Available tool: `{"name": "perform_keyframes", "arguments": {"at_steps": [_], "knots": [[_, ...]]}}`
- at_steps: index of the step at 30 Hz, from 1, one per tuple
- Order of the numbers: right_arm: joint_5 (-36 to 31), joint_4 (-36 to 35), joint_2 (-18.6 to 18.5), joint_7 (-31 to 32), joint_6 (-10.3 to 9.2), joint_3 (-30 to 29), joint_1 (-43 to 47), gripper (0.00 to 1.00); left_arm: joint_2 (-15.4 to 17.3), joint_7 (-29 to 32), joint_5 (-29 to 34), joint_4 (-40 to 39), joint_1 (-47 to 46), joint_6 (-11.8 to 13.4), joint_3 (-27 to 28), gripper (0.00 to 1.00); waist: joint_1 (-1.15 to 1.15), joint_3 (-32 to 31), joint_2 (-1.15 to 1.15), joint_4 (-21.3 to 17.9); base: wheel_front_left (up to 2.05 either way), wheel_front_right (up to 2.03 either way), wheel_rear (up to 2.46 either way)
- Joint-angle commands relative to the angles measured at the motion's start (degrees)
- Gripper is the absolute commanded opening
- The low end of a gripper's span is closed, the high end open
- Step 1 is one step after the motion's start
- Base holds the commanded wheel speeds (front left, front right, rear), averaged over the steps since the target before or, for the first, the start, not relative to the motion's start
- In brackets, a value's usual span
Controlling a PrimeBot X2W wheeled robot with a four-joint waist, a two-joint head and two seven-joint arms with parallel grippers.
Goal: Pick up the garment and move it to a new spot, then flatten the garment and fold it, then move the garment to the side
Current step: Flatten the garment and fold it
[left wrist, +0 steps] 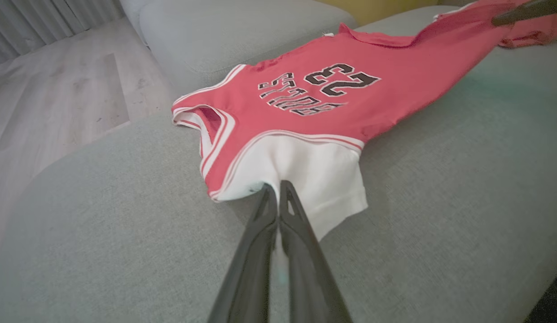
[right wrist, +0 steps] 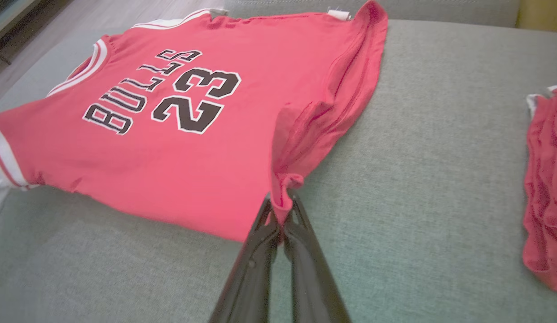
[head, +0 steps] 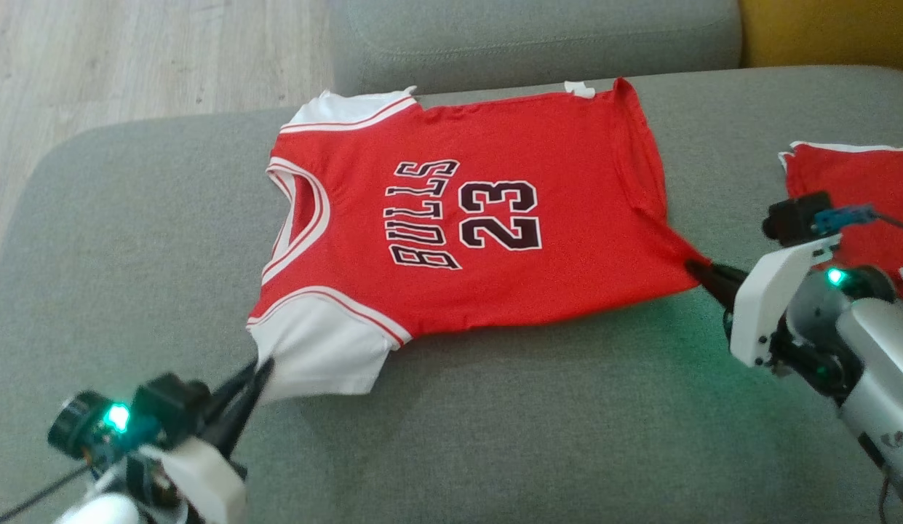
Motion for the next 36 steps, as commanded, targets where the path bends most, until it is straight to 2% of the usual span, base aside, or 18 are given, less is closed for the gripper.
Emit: {"name": "perform_keyframes", "arguments": {"at_steps": [1, 4, 8, 22, 36], "knots": [[-0.48, -1.30, -1.13, -0.80, -0.05, -1.01, -1.03, 0.00, 1.88, -0.30, -0.39, -1.52, -4.51, 0.73, 3.87, 0.00, -0.01, 0.38, 0.00, 0.19, 0.00, 0.00, 0.00], [-1.88, -0.39, 0.09, -1.36, -0.05, -2.96, -1.74, 0.00, 0.64, -0.41, -0.21, -0.32, -6.78, 1.71, 4.66, 0.00, -0.01, 1.06, 0.00, 0.19, 0.00, 0.00, 0.00], [-3.33, 0.71, 1.93, -1.26, -0.05, -4.83, -2.94, 0.00, -1.08, -0.26, -0.28, 1.64, -9.99, 1.01, 4.53, 0.00, -0.01, 2.08, 0.00, 0.06, 0.00, 0.00, 0.00], [-6.43, 5.80, 7.25, 0.02, -0.05, -7.87, -9.58, 0.00, -5.35, 1.69, -0.30, 13.67, -23.84, -3.81, 3.83, 0.00, -0.01, 6.61, 0.00, 0.03, 0.00, 0.00, 0.00], [-9.24, 16.69, 11.58, -2.68, -0.05, -9.40, -18.78, 0.00, -9.61, 2.86, 1.07, 29.60, -39.02, -8.57, 1.94, 0.00, -0.01, 12.32, 0.00, -0.51, 0.00, 0.00, 0.00]]}}
